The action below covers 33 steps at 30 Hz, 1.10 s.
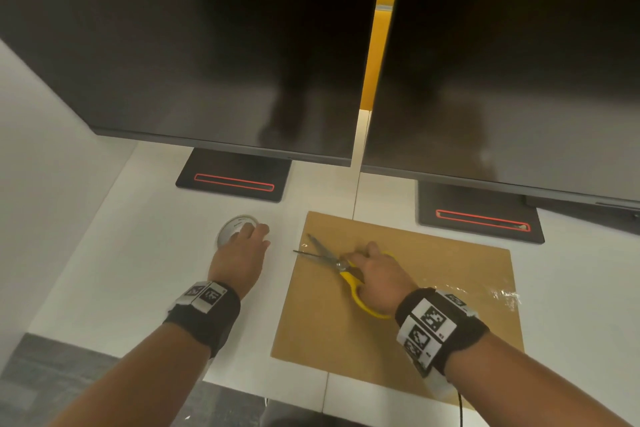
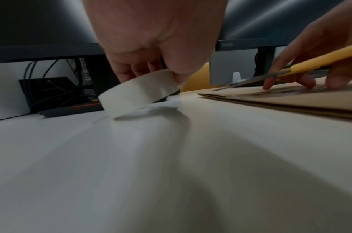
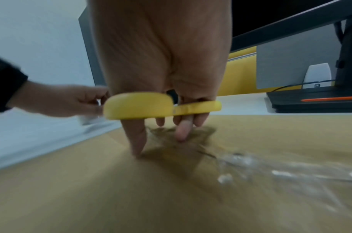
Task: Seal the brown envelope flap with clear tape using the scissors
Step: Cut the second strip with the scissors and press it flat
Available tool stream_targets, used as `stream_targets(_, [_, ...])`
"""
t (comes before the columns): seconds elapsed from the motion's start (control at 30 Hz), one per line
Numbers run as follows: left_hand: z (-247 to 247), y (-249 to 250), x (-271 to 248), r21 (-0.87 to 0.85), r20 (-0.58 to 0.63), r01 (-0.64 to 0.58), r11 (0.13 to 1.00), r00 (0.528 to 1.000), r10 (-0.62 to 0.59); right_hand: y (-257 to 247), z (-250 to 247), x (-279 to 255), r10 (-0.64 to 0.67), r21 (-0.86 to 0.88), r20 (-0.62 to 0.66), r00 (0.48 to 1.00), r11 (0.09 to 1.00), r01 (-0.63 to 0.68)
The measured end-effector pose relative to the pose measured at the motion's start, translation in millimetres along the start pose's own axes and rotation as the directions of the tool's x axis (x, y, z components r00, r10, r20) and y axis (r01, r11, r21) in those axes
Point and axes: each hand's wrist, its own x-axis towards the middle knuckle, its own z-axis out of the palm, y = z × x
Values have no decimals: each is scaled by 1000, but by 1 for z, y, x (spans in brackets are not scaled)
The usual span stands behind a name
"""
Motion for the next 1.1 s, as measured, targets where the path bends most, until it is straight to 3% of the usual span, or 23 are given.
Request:
stream_targets(0.2, [4, -33, -9, 79, 32, -39, 996, 999, 36, -21, 2, 10, 86, 92, 105, 991, 991, -96])
stream_targets(0.5, [0, -45, 0, -50, -9, 118, 992, 993, -118, -48, 15, 11, 55, 175, 22, 998, 983, -58])
stream_targets(0.6, [-4, -48, 3, 57, -183, 87, 995, 980, -75, -64, 19, 5, 23, 279, -26, 999, 960, -15])
stream_targets(0.67, [-6, -38, 0, -33, -324, 14, 999, 946, -24, -77, 23, 6, 8, 330, -37, 999, 944, 4])
stream_targets(0.7, [-9, -29, -3, -153, -305, -19, 988, 952, -29, -84, 25, 8, 11, 339, -32, 999, 941, 1])
stream_targets(0.77, [-8, -11, -7, -332, -47, 40, 942, 997, -59, -98, 27, 13, 25, 340, -16, 1000, 940, -19])
stream_targets(0.83, [-3, -1, -6, -439, 255, 181, 880, 964, -71, -110, 30, 19, 19, 325, 4, 1000, 945, -19])
stream_targets(0.87, [-1, 1, -5, -490, 324, 230, 841, 944, -69, -114, 31, 21, 14, 320, 15, 1000, 947, -18])
stream_targets(0.97, [4, -3, 3, -547, 324, 279, 789, 940, -108, -120, 32, 28, -3, 334, -7, 1000, 942, 5])
stream_targets(1.1, [2, -13, 8, -505, 313, 268, 821, 943, -116, -121, 31, 31, -51, 304, 28, 998, 952, 40])
